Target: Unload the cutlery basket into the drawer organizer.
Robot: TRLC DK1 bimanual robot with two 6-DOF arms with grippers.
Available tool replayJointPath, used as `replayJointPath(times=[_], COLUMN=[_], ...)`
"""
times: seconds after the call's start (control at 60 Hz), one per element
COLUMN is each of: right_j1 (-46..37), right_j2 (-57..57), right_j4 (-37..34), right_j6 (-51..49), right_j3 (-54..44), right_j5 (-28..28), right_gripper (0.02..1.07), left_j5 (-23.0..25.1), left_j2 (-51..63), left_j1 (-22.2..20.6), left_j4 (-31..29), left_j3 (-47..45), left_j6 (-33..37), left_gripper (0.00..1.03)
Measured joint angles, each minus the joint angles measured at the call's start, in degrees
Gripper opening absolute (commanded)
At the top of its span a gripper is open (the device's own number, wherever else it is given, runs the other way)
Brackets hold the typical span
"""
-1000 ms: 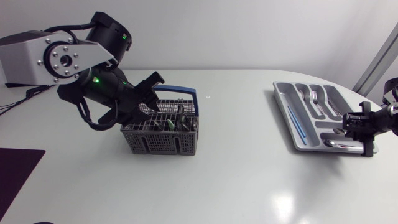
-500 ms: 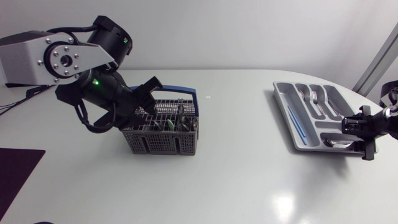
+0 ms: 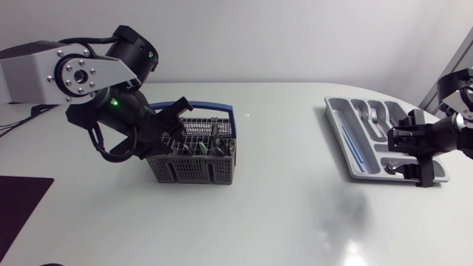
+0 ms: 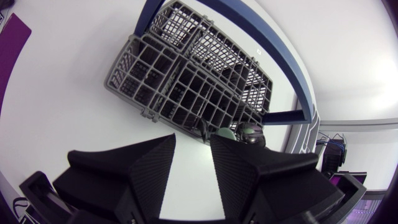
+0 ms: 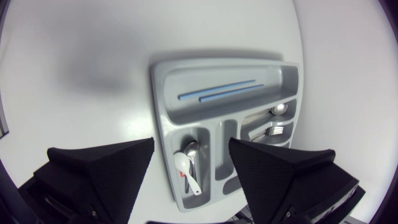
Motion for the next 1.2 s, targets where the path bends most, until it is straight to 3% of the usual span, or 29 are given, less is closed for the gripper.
replayJointPath(times=[0.417,0.467,0.7,1.2], right_j1=[22.8,25.1,37.7,47.4], right_j2=[-8.4,-8.4,-8.4,-7.4], right_j4=[-6.7,-7.0,-7.6,-4.5], right_j6=[20.8,23.6,36.6,46.2], right_j3=[-2.3,-2.3,-2.3,-4.0], right_j5=[-2.6,-3.1,-4.6,-6.0], right_gripper=[0.92,0.92,0.92,0.92], left_j5=[0.0,0.0,0.0,1.8], left_j2=[0.0,0.0,0.0,-3.4], left_j1=[0.0,0.0,0.1,0.1], left_j4=[0.3,0.9,6.1,7.7], left_j3=[-1.1,-1.6,-4.3,-4.4], left_j6=[0.0,0.0,0.0,0.7], left_gripper=[0.42,0.36,0.35,0.35])
